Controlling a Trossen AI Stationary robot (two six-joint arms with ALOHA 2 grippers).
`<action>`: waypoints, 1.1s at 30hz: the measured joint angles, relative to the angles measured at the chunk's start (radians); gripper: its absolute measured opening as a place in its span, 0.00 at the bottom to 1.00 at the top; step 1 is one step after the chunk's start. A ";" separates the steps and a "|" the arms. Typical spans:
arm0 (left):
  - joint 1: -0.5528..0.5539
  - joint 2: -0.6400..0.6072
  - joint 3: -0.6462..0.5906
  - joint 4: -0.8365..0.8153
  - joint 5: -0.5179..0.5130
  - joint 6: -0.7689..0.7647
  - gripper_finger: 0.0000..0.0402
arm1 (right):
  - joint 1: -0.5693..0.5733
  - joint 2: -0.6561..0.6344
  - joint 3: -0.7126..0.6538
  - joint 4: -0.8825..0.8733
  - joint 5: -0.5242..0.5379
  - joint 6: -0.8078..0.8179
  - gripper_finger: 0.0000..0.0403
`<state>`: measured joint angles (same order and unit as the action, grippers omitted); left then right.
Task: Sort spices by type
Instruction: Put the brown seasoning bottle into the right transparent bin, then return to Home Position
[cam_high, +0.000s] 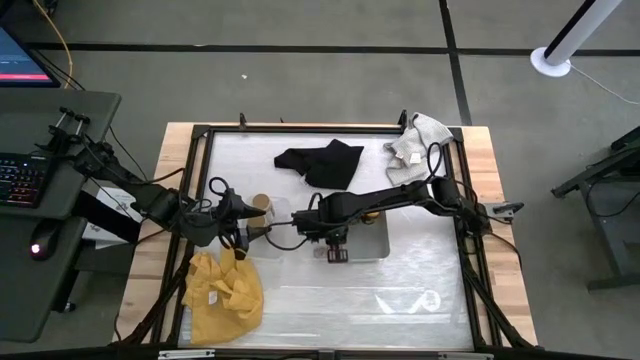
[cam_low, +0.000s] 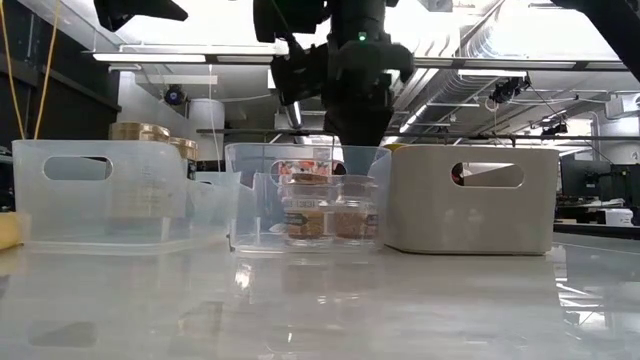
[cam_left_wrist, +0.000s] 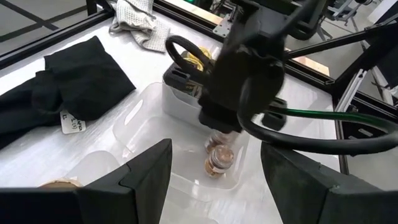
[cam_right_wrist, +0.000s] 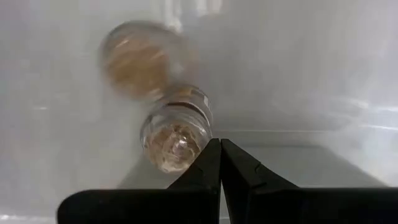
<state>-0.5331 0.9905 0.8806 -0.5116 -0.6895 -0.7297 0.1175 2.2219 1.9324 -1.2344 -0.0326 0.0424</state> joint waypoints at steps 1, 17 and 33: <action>0.000 0.000 0.000 0.000 0.000 0.001 0.57 | 0.003 0.000 0.000 -0.001 -0.009 -0.004 0.00; 0.012 -0.001 0.000 0.003 -0.011 0.059 0.57 | 0.034 0.002 0.000 0.028 -0.100 0.001 0.00; 0.044 -0.114 0.092 -0.184 -0.010 0.139 0.57 | -0.019 -0.160 0.004 -0.019 0.046 0.003 0.00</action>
<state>-0.4890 0.8764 0.9723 -0.6951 -0.6993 -0.5911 0.0985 2.0617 1.9366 -1.2533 0.0129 0.0452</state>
